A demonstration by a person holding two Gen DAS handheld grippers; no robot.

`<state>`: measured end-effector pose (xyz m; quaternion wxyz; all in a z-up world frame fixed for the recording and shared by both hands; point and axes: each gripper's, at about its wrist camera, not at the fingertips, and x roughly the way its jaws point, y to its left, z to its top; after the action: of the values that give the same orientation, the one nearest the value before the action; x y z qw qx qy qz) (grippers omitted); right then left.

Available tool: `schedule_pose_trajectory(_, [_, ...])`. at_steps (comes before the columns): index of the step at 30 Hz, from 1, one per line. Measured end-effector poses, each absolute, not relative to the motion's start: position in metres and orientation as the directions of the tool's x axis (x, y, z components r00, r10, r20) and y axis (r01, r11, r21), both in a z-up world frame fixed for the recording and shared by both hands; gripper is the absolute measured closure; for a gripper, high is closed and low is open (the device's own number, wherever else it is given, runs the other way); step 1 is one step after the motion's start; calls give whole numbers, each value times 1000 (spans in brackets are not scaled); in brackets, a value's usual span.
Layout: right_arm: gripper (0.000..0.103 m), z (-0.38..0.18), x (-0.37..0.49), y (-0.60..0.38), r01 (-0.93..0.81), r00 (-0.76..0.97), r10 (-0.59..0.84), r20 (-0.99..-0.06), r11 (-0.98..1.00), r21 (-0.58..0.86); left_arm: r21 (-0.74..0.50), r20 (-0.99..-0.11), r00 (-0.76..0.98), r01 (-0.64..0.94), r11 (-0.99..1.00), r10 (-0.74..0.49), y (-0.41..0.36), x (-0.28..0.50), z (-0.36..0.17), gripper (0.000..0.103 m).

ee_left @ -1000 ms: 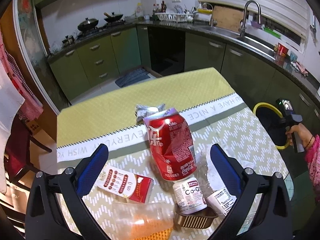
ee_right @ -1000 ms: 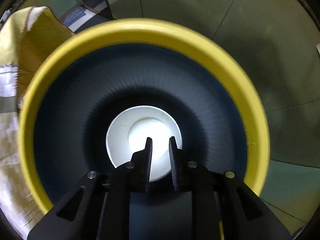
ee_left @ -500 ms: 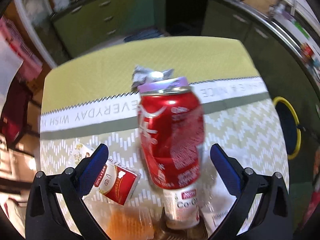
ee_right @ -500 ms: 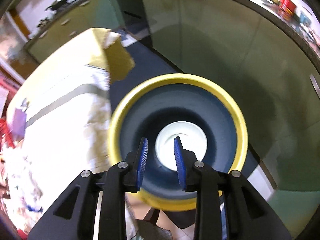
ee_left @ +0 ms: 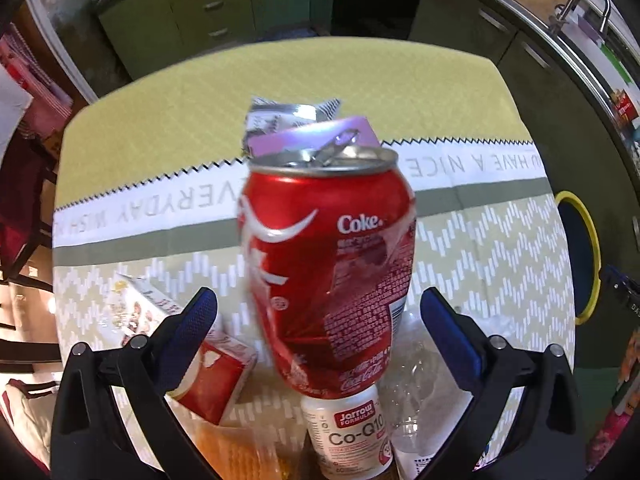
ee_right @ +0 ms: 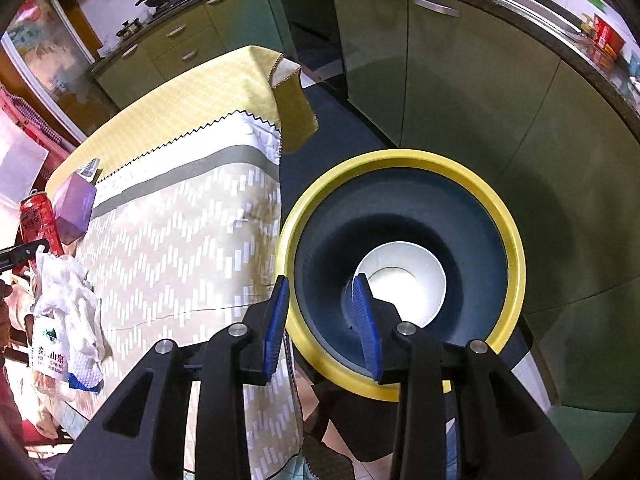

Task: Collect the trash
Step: 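Grasp the red Coke can with the left gripper, then carry the Coke can over the bin and open the left gripper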

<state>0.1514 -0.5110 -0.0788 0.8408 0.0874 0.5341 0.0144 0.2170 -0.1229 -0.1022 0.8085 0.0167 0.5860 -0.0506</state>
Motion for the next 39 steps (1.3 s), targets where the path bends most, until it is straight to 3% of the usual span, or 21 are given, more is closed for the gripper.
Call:
schedule_pose_trajectory(6, [70, -82, 155, -509, 66, 426, 122, -896, 984, 165, -70, -952, 289, 107, 992, -98, -119, 225, -112, 7])
schedule_pose_trajectory(11, [70, -86, 159, -509, 67, 425, 123, -897, 984, 166, -105, -952, 274, 120, 987, -135, -118, 225, -111, 31])
schedule_pose_trajectory(30, [70, -87, 156, -501, 48, 449, 124, -885, 986, 163, -92, -907, 388, 198, 976, -164, -116, 195, -55, 31])
schedule_pose_trajectory(39, [70, -56, 129, -523, 82, 517, 99, -850, 983, 165, -101, -863, 416, 411, 906, -285, -187, 163, -6, 31])
